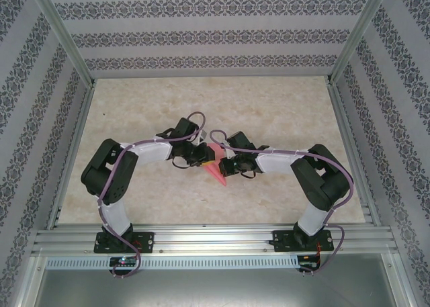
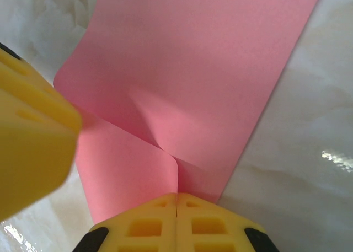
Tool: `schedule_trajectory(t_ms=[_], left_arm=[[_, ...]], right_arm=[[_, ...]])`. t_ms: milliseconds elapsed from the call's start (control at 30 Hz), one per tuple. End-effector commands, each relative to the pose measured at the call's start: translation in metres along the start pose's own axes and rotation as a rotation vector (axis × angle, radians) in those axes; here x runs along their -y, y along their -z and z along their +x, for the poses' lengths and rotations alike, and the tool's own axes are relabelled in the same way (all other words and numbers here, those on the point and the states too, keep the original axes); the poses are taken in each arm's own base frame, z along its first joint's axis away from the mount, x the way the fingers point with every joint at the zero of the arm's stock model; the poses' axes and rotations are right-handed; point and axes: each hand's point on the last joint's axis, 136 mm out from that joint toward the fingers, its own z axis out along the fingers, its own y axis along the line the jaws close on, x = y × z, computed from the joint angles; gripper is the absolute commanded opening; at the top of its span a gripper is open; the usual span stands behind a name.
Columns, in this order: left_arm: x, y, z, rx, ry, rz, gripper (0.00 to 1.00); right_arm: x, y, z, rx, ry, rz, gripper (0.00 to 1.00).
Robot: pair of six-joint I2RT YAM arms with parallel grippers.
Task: Fold a paper plane with a square sheet of paper (fold left side to right side)
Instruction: Third fold the triangle at the center of the table.
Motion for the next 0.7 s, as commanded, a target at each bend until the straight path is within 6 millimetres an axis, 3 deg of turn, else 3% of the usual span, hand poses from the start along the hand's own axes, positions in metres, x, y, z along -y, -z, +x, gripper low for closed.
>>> schedule_trajectory(t_ms=[0, 300, 667], left_arm=[[0.002, -0.009, 0.001, -0.003, -0.011, 0.005, 0.22], [-0.022, -0.014, 0.01, -0.014, -0.006, -0.081, 0.22], [-0.035, -0.016, 0.014, -0.02, 0.004, -0.119, 0.21]], right_arm=[[0.016, -0.011, 0.027, -0.092, -0.003, 0.063, 0.01], [0.019, -0.012, 0.028, -0.101, -0.004, 0.076, 0.01], [0.02, -0.012, 0.028, -0.102, -0.003, 0.078, 0.01]])
